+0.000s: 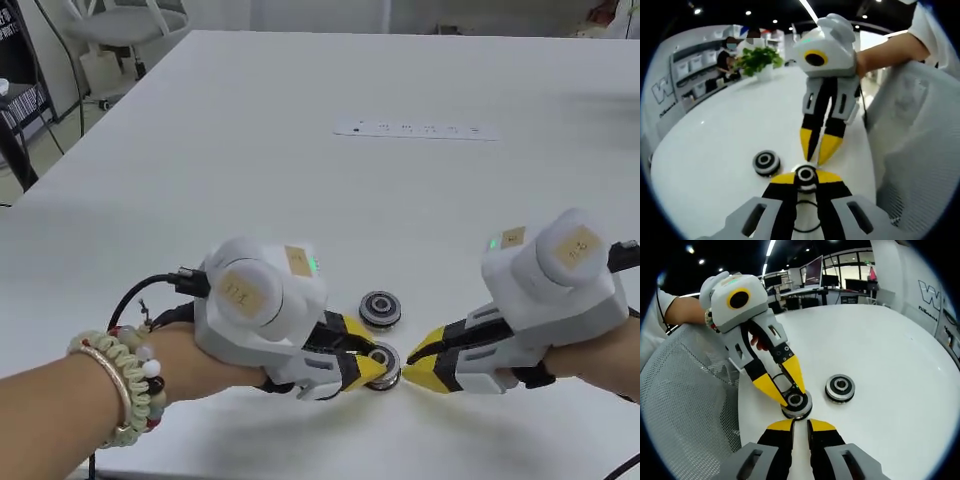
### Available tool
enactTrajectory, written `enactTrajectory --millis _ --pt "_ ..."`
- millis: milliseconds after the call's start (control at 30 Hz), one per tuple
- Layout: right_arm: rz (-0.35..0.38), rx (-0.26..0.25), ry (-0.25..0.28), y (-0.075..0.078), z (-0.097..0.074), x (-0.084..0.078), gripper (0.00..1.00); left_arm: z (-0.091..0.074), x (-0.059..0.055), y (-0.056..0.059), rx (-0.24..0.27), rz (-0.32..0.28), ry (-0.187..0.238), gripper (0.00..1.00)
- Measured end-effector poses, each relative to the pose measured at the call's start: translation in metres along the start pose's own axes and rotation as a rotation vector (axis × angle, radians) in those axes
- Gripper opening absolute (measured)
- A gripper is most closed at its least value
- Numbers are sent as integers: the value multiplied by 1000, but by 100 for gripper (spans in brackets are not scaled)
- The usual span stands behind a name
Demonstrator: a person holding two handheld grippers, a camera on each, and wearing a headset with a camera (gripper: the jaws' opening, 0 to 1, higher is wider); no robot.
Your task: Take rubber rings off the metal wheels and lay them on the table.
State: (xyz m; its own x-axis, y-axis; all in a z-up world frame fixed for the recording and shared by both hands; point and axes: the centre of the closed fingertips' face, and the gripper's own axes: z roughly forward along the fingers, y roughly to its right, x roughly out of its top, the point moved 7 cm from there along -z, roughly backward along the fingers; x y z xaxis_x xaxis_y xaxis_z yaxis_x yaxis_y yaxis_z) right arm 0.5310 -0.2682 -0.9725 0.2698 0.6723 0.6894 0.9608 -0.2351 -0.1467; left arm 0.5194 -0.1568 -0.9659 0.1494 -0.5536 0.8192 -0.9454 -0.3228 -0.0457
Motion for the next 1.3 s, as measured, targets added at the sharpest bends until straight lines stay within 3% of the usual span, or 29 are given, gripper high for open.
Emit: enactTrajectory --millis 233,433,600,800,1000,1300 --pt "-25 8 6 -5 7 1 20 0 0 -1 0 -2 6 14" --pt "-22 -1 15 -3 8 1 15 0 -1 -1 1 -6 10 14" --pt "-11 -6 10 -1 5 0 4 0 -1 -1 3 -7 13 14" --pt "-29 -23 -2 0 6 1 0 0 -1 -1 5 -10 14 14" --pt "19 -42 -24 2 6 3 0 -1 -1 -1 7 1 11 13" --pt "112 -27 -16 5 1 4 0 -2 -1 -1 3 13 12 14"
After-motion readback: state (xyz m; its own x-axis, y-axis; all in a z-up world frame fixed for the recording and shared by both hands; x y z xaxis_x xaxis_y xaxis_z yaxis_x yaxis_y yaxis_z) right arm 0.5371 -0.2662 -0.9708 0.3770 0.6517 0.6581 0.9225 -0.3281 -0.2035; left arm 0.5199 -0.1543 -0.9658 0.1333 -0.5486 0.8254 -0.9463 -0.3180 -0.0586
